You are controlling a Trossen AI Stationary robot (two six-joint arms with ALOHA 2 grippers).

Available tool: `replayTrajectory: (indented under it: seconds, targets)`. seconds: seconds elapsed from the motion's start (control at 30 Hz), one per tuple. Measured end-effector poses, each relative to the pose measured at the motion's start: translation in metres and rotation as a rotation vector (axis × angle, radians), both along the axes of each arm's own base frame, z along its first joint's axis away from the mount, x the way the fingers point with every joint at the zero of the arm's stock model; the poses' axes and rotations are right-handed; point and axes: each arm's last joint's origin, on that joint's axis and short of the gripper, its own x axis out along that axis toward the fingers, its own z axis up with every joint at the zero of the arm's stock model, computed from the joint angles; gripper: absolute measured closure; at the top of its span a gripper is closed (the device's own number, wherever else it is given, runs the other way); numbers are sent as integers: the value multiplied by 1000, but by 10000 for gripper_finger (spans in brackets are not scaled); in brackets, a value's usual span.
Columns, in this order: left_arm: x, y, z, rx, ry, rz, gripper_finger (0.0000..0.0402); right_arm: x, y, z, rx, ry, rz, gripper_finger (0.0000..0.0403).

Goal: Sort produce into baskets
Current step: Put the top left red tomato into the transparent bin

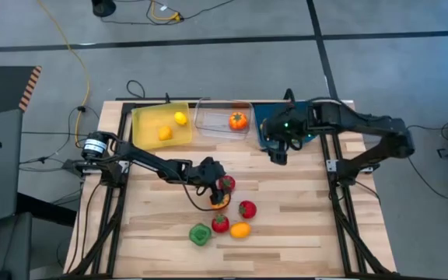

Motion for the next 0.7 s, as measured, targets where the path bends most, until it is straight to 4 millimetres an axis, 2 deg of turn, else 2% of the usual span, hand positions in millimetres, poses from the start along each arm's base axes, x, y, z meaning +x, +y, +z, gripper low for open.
replayTrajectory:
  seconds: [0.3, 0.7]
  targets:
    - [-3, 0, -4, -55, 48, 49, 19, 4, 17, -38, 53, 13, -1, 21]
    - [-3, 0, -3, -35, 40, 39, 27, 26, 32, -78, 58, 50, 47, 21]
